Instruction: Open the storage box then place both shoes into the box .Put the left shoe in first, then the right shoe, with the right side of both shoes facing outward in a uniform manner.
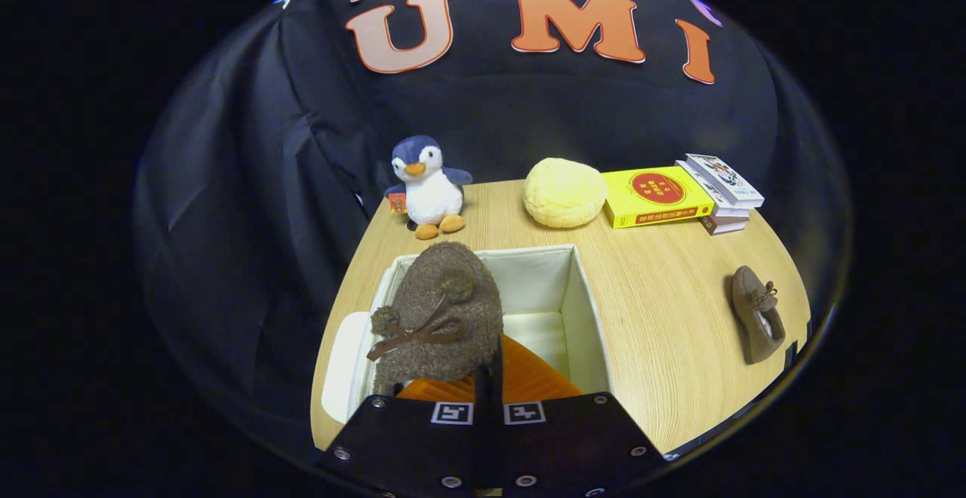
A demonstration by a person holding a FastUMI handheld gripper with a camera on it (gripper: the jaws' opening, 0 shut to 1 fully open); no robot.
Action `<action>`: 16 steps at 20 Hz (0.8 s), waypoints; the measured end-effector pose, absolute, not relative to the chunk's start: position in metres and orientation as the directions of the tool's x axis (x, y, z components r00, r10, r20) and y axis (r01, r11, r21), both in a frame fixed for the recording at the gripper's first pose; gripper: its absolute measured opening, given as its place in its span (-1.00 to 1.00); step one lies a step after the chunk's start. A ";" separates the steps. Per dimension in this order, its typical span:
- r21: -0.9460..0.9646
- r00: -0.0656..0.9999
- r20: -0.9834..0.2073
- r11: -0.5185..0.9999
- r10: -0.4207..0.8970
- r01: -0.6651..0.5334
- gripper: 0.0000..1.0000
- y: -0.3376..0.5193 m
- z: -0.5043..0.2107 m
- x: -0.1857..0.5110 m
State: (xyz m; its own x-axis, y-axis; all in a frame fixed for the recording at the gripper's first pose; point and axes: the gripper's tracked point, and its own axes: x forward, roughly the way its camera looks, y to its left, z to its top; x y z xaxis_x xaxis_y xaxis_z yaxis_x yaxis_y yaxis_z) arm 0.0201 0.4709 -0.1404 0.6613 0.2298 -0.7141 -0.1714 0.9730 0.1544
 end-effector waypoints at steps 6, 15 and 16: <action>0.093 0.630 -0.758 0.983 0.173 -0.157 -0.99 0.482 -0.169 0.022; 0.086 0.549 -0.820 0.983 0.161 -0.160 -0.94 0.502 -0.201 0.019; 0.106 0.534 -0.826 0.980 0.180 -0.166 -0.91 0.507 -0.203 0.015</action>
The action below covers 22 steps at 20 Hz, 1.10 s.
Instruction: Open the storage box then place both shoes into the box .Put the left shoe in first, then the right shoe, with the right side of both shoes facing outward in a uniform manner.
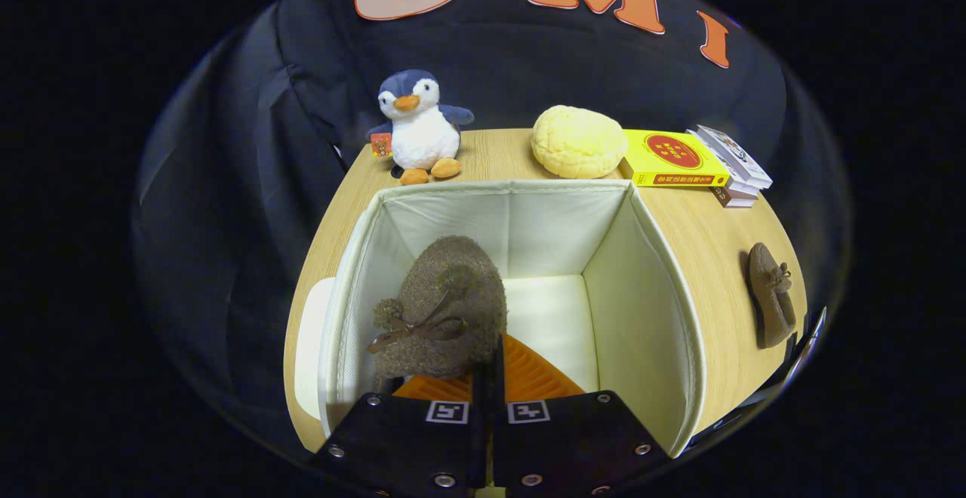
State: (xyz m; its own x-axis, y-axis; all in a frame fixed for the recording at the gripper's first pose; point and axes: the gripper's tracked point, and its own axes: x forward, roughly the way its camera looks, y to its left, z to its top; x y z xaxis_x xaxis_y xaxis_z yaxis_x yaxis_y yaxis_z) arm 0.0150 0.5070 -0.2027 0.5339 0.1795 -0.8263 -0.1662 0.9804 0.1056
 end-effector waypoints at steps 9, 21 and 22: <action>0.076 0.520 -0.839 0.980 0.161 -0.182 0.81 0.487 -0.199 -0.005; 0.137 0.730 -0.650 0.977 0.214 -0.165 0.96 0.392 -0.092 0.023; 0.132 0.739 -0.643 0.979 0.204 -0.155 0.95 0.377 -0.089 0.025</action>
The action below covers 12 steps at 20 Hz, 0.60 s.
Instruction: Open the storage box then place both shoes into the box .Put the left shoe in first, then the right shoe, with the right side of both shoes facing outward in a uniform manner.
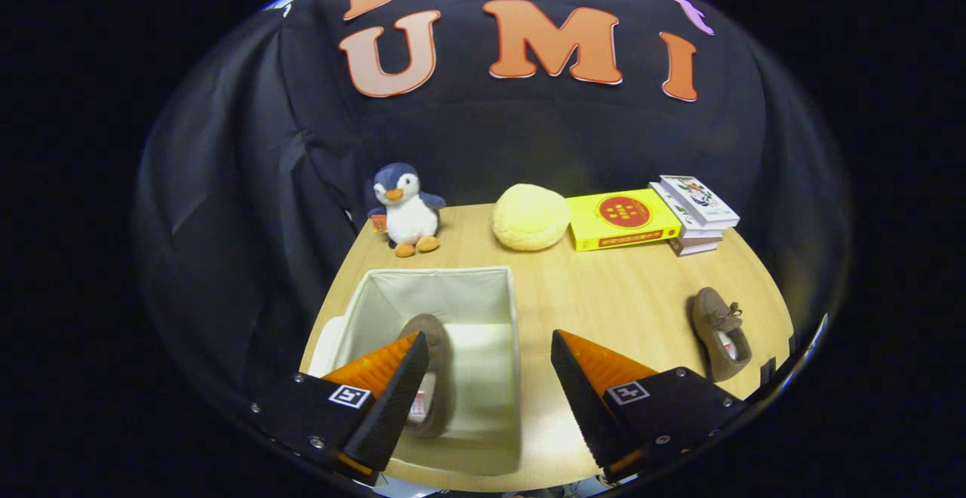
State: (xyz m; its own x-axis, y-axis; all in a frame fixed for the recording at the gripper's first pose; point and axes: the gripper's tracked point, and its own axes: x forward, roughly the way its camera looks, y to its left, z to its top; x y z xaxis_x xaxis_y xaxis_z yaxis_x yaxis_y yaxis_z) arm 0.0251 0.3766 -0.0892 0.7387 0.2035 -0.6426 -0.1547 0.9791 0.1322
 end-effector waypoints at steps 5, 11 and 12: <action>0.092 0.774 -0.619 0.991 0.131 -0.094 0.95 0.285 -0.090 0.034; 0.020 0.774 -0.632 0.999 0.043 -0.039 0.95 0.176 -0.116 0.040; 0.008 0.771 -0.636 0.999 0.030 -0.032 0.95 0.158 -0.123 0.040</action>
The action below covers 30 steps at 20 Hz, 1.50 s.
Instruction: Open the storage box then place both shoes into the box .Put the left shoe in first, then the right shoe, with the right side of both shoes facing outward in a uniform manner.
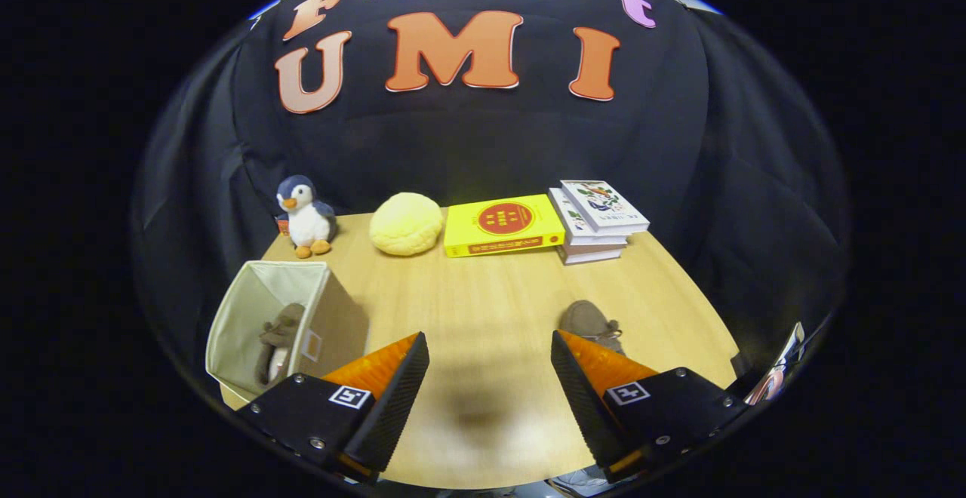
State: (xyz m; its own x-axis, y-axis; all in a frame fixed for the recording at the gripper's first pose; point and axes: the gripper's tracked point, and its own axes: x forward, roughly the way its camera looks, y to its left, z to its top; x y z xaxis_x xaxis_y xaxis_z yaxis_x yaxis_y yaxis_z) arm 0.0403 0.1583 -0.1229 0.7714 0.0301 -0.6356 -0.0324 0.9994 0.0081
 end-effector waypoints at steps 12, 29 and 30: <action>-0.051 0.676 -0.736 0.999 -0.035 -0.004 0.89 0.015 -0.238 0.060; 0.008 0.634 -0.773 1.000 -0.001 0.011 -0.99 0.020 -0.306 0.105; 0.016 0.639 -0.770 1.000 0.001 0.018 -0.98 0.025 -0.297 0.103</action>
